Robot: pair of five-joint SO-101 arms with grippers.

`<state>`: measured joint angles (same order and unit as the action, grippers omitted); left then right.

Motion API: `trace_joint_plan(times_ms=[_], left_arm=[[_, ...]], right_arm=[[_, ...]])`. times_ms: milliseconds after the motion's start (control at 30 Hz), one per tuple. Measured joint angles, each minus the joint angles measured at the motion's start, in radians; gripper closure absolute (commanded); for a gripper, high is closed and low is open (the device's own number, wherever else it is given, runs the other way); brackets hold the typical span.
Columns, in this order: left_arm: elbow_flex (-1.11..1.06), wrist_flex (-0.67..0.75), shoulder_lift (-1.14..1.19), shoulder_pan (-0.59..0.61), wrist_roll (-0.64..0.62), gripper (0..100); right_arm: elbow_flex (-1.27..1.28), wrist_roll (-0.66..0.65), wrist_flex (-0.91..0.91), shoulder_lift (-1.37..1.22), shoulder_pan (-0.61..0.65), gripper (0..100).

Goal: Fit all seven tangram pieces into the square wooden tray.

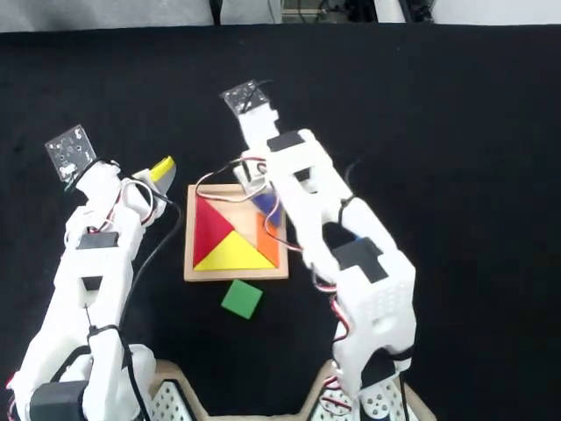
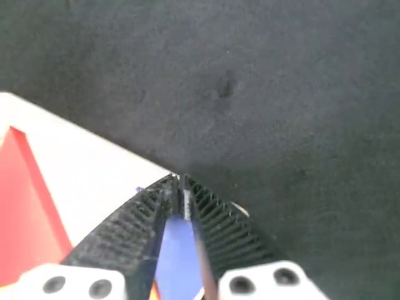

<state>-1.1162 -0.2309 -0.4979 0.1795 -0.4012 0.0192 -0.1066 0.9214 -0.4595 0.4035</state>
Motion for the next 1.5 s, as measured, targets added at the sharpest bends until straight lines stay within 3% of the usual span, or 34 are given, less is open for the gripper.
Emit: trace_joint_plan(times_ms=[300, 600, 1500], left_arm=[[0.000, 0.000, 0.000, 0.000, 0.000, 68], [0.000, 0.000, 0.000, 0.000, 0.000, 68], [0.000, 0.000, 0.000, -0.003, 0.000, 68]], right_arm=[[-0.005, 0.000, 0.028, 0.041, 0.020, 98.7], [0.124, 0.000, 0.032, 0.132, -0.123, 98.7], [0.160, -0.002, -0.003, 0.132, -0.120, 98.7]])
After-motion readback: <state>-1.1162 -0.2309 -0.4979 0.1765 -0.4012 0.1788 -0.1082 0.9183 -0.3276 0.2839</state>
